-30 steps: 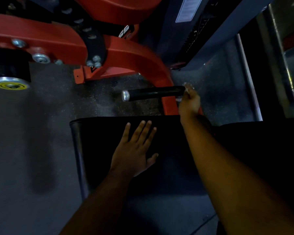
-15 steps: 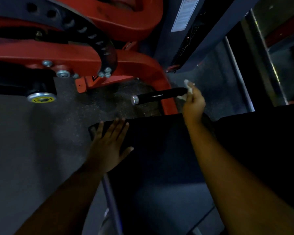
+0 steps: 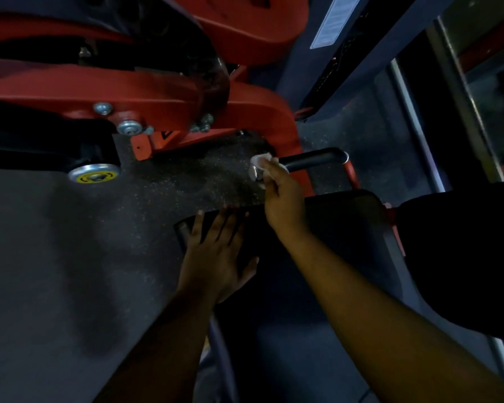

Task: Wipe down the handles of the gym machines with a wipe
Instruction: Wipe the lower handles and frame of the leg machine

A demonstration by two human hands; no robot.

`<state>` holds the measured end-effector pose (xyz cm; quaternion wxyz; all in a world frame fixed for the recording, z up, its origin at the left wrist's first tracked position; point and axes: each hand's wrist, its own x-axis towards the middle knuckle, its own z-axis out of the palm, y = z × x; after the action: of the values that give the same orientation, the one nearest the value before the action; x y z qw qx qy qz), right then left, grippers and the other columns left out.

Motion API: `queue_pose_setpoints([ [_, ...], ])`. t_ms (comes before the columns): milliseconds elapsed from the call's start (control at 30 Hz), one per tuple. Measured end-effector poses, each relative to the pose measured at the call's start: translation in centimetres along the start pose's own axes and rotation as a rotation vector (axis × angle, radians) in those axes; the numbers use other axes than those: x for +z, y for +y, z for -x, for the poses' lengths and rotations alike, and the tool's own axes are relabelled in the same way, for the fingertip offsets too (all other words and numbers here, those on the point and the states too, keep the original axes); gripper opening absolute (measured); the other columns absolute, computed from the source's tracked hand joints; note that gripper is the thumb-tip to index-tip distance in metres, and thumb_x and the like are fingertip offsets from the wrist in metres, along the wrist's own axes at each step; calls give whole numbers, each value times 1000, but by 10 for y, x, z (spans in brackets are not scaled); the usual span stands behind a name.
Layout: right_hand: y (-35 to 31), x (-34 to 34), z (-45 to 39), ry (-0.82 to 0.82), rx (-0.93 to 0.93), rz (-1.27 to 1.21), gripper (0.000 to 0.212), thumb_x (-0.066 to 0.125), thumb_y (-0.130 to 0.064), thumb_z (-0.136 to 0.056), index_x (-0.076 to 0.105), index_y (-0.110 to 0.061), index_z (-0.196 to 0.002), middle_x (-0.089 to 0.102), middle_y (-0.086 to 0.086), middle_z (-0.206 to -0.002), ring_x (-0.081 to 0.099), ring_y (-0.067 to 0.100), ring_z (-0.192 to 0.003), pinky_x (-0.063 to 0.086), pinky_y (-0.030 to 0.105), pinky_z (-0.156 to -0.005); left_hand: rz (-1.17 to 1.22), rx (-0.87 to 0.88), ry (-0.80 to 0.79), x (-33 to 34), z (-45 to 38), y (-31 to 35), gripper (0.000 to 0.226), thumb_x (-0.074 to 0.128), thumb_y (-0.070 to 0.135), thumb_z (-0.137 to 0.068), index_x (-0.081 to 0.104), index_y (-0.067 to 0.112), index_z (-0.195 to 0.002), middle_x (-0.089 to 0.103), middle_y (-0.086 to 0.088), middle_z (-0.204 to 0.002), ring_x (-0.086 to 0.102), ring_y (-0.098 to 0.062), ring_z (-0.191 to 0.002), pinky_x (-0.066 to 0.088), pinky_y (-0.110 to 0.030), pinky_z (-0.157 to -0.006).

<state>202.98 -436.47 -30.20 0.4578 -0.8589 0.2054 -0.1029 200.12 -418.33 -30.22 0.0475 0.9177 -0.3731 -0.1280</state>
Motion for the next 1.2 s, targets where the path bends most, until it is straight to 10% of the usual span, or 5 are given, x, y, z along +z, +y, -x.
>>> queue_pose_setpoints([
  [167,39,-73,-47,234,102,95,35,45,-18,-106,64,-7,-134,62,-2,-133,61,13,-123,54,43,-102,-5,-1,28,1,0,1,86,38,69,-95,30,15,-162,27,-9,-168,15,-25,-158,4,-61,-125],
  [500,-7,1,13,-31,42,-174,37,47,-6,-106,58,-9,-141,48,-1,-153,38,4,-143,37,27,-117,11,-3,20,2,1,-1,87,42,69,-94,35,11,-159,37,-13,-163,23,-29,-156,10,-64,-123],
  [700,45,-57,-47,712,551,-547,34,42,-13,-109,59,7,-131,69,7,-114,72,12,-99,60,31,-81,31,2,53,4,0,-1,86,41,68,-94,32,14,-161,30,-10,-167,18,-27,-158,5,-61,-125],
  [900,60,-40,-82,839,838,-1007,34,38,-20,-110,66,-2,-116,70,15,-108,67,30,-100,57,42,-88,27,15,60,4,1,-1,86,42,68,-95,32,13,-161,25,-10,-169,15,-26,-158,7,-62,-124],
  [1200,-23,31,16,437,791,-1050,32,49,-7,-106,62,-12,-134,74,2,-112,72,16,-102,59,31,-91,35,2,29,8,0,-2,84,36,68,-95,29,18,-162,31,-8,-167,20,-26,-157,8,-63,-124],
])
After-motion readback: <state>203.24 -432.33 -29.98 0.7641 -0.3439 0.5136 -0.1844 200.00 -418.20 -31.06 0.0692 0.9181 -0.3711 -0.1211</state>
